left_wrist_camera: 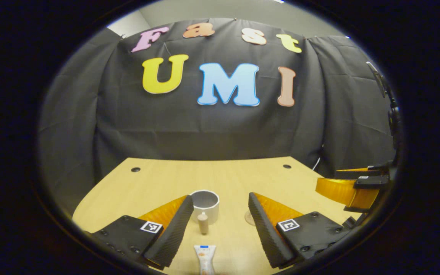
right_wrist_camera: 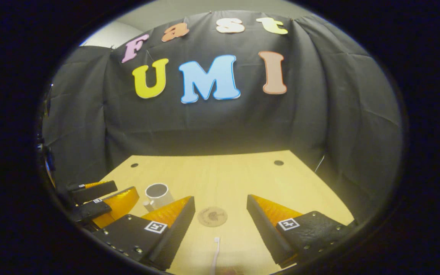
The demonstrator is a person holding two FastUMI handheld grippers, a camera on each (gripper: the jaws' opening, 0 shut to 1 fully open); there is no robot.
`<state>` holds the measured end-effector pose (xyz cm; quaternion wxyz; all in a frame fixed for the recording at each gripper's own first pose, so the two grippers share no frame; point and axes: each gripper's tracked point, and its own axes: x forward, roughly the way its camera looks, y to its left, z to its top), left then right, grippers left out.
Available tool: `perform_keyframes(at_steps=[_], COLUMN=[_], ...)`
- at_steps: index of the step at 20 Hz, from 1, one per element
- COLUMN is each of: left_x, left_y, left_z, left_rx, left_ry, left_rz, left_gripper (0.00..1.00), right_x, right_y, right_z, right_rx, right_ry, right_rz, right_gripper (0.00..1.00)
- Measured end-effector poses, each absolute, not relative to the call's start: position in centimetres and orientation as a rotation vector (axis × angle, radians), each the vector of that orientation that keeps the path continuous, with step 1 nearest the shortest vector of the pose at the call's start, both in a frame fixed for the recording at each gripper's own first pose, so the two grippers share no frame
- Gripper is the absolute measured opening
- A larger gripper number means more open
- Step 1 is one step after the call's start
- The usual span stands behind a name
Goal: Put the toothbrush and toothpaste on the desktop into the cup, then pick up the cup and place it on the coaster on the desktop.
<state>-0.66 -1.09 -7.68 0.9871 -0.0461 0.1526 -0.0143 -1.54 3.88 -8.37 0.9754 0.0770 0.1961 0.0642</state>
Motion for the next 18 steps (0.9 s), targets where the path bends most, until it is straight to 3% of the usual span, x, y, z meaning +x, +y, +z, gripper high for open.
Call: perform_keyframes(at_steps=[18], left_x=[-4.6], left_y=[-0.6], left_z=[-21.4], left_rx=[-0.138], left_ry=[0.844], left_rz=[-0.019], left_gripper=[0.94], right_x=[-5.4], right_y=[6.7], right_z=[-20.5], right_rx=[0.099], right_ry=[0.92], right_rz=[0.227], right_gripper=[0.91])
